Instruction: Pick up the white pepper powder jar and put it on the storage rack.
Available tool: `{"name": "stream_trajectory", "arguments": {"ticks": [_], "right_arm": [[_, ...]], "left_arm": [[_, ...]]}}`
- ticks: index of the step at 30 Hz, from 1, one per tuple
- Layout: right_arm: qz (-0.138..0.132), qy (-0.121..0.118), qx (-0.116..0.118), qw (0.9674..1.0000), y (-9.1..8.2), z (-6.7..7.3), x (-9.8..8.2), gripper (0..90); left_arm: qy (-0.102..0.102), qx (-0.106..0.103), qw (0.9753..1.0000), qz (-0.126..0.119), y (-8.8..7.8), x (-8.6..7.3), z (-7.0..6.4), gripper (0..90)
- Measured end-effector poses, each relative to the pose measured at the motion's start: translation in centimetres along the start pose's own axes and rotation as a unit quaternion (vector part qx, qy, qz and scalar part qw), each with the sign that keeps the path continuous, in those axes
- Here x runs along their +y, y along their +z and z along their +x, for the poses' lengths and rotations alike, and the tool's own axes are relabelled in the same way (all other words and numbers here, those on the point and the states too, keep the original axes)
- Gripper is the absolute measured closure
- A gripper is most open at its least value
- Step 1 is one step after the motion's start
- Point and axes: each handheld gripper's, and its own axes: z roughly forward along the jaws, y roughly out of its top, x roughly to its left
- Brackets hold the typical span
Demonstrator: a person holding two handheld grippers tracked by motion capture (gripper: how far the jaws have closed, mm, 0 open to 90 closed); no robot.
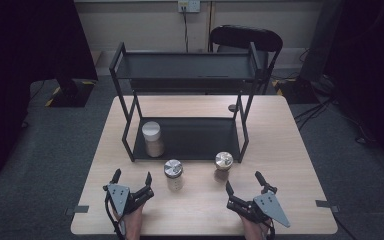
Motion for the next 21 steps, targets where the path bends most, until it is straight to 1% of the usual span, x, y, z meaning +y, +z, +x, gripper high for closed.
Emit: {"name": "stream_trajectory", "arguments": {"ticks": [1,3,4,10,14,19,21], "right_arm": [[-0.007,0.008,0.003,0.9999,0.0,0.0,-0.2,0.0],[-0.002,0.011,0.005,0.9999,0.1,0.3,0.1,0.0],[-0.007,0.013,0.009,0.9999,0.1,0.4,0.1,0.0],[0.003,-0.001,0.030,0.9995,0.5,1.4,1.1,0.3],[0.005,-0.010,0.056,0.9984,0.9,2.0,1.6,0.3],[0.012,-0.014,0.078,0.9968,1.5,2.7,2.0,0.8],[0.013,-0.009,0.086,0.9962,1.8,2.8,2.1,0.8]], "left_arm": [[0.000,0.000,1.0000,0.001,0.0,0.0,0.0,0.1],[0.002,0.000,1.0000,0.001,0.0,0.0,0.0,0.1],[0.002,0.000,1.0000,0.001,0.0,0.0,0.0,0.1],[0.005,0.001,1.0000,0.001,0.0,0.0,-0.1,0.1],[0.005,0.002,1.0000,0.001,0.0,0.0,-0.2,0.1],[0.004,0.003,1.0000,0.002,0.0,0.1,-0.2,0.1],[0.004,0.002,1.0000,0.002,0.0,0.0,-0.2,0.1]]}}
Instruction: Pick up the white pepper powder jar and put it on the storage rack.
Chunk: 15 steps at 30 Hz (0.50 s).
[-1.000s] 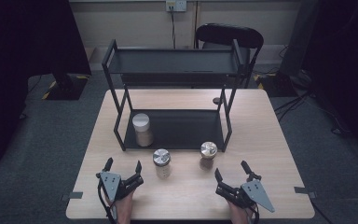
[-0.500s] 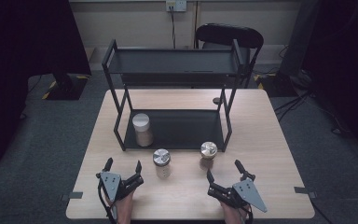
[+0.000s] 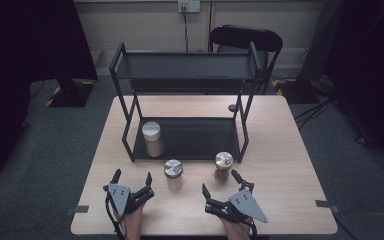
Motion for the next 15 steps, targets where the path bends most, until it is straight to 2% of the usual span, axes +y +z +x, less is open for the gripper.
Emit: {"name": "stream_trajectory", "arguments": {"ticks": [10,15], "right_arm": [[-0.004,-0.001,0.014,0.9999,0.5,0.5,0.4,1.8],[-0.002,-0.003,0.032,0.9995,1.1,0.6,0.8,1.7]], "left_arm": [[0.000,0.000,1.0000,0.001,0.0,0.0,0.0,0.1],[0.000,-0.001,1.0000,0.000,0.0,0.0,0.0,0.1]]}}
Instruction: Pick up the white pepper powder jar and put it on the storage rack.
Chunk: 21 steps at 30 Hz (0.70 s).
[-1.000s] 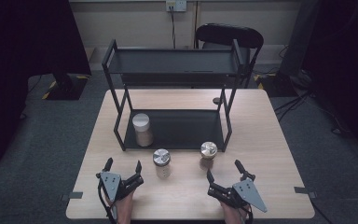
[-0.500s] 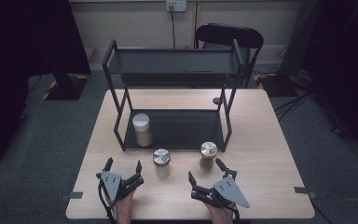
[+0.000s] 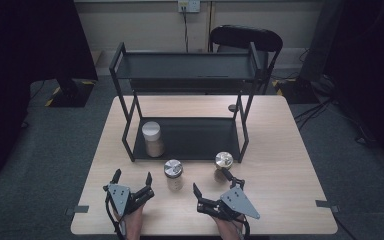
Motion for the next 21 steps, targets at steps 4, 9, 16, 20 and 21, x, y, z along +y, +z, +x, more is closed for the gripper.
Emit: {"name": "stream_trajectory", "arguments": {"ticks": [4,9,16,20,21], "right_arm": [[0.006,0.001,0.010,0.9999,0.6,0.1,0.2,1.8],[0.017,0.006,0.025,0.9995,1.5,0.1,0.3,2.1],[0.020,0.004,0.037,0.9991,2.3,0.3,0.6,2.6],[0.022,0.002,0.046,0.9987,3.0,0.4,1.1,2.9],[0.022,-0.001,0.049,0.9986,3.1,0.4,1.2,3.1]], "left_arm": [[0.000,0.000,1.0000,-0.001,0.0,0.0,0.0,0.1],[-0.001,0.000,1.0000,-0.001,0.0,0.0,0.0,0.1],[-0.001,0.001,1.0000,-0.001,0.0,0.0,0.0,0.1],[-0.002,0.000,1.0000,-0.001,0.0,0.0,0.0,0.1],[-0.002,0.000,1.0000,-0.001,0.0,0.0,0.0,0.1]]}}
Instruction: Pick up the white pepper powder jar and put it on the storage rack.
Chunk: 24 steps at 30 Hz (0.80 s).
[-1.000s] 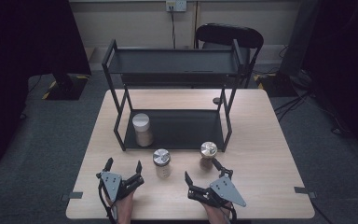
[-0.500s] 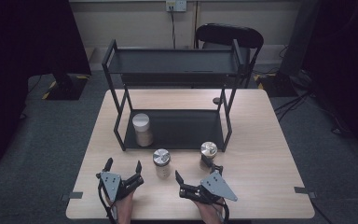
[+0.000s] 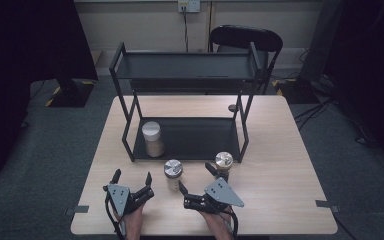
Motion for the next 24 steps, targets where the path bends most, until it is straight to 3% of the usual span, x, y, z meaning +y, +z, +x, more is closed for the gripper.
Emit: {"name": "stream_trajectory", "arguments": {"ticks": [5,24], "right_arm": [[0.008,-0.011,0.012,0.9998,1.0,0.2,0.5,3.9],[0.038,-0.015,0.041,0.9983,3.7,0.0,0.8,6.8]], "left_arm": [[0.000,0.000,1.0000,0.000,0.0,0.0,0.0,0.1],[0.000,0.000,1.0000,0.000,0.0,0.0,0.0,0.1]]}}
